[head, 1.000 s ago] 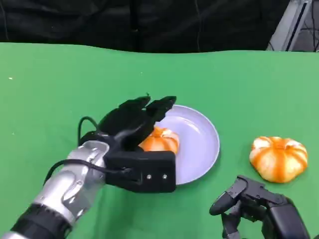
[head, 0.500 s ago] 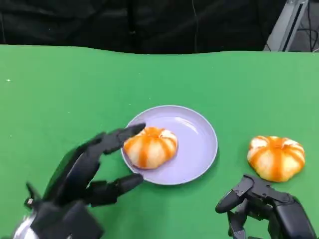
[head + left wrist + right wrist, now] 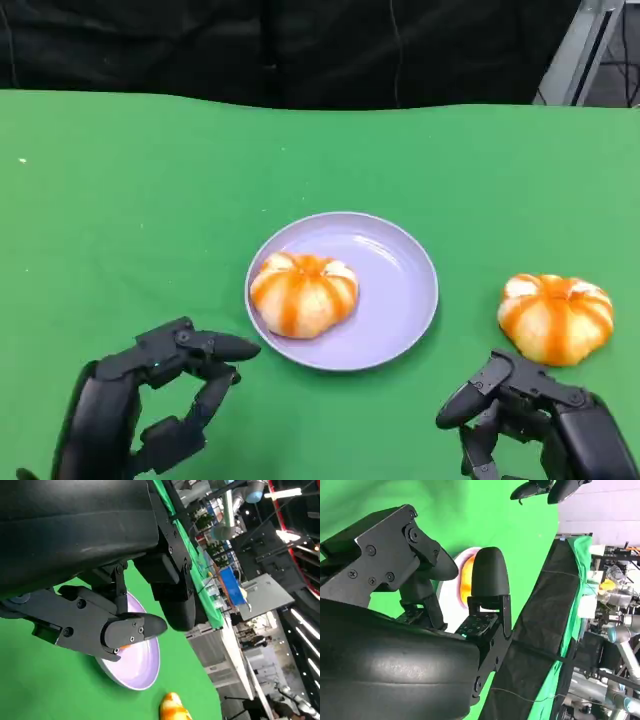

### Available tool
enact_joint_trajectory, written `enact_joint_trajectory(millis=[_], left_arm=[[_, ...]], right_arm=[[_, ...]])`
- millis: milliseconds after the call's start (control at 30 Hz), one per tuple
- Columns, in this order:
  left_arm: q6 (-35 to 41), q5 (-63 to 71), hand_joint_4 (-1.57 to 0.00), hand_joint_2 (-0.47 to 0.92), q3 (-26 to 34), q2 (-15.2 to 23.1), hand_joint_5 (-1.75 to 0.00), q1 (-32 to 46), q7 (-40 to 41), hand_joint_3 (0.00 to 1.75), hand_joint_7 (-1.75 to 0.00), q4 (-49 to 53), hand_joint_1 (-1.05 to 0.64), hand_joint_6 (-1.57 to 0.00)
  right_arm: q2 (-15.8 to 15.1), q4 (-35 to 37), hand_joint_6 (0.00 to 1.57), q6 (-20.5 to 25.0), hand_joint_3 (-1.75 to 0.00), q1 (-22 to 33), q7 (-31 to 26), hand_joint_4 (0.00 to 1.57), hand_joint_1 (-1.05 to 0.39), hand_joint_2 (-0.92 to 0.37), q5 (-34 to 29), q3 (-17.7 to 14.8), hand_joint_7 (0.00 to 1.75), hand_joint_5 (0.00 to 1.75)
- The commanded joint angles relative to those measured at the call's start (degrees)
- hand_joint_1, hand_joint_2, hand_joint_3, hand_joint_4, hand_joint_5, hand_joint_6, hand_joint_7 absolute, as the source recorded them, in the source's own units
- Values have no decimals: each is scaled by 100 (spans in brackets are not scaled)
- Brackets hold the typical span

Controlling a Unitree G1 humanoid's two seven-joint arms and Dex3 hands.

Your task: Grasp the bread from the table and place it into the plate.

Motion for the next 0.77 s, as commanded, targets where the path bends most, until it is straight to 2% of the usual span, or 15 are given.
enact_joint_trajectory(millis=[33, 100, 267, 533, 767], left_arm=[[299, -281, -81, 52, 36, -316, -158, 109, 16, 117, -127, 50, -12, -83], [303, -171, -83, 45, 84, -394, -166, 85, 65, 129, -137, 97, -13, -82], [181, -39, -82, 44, 206, -406, -171, -10, 21, 133, -145, 214, -14, -81], [180, -153, -83, 49, 222, -400, -170, -35, -202, 123, -146, 207, -14, -81], [65, -172, -82, 48, 244, -386, -169, -58, -341, 124, -145, 276, -14, -81]], right_arm=[[-188, -70, 72, -48, -117, -1, 59, 70, 0, -49, 60, -215, 134, 165], [-212, -75, 73, -47, -118, -9, 79, 70, 1, -48, 56, -240, 134, 166], [-214, -78, 73, -39, -119, -7, 71, 71, 2, -48, 24, -238, 133, 165], [-203, -144, 73, -9, -119, 41, 121, 71, 3, -49, 104, -226, 133, 167], [-181, -153, 72, -43, -122, 55, 103, 70, 2, -48, 88, -215, 134, 168]])
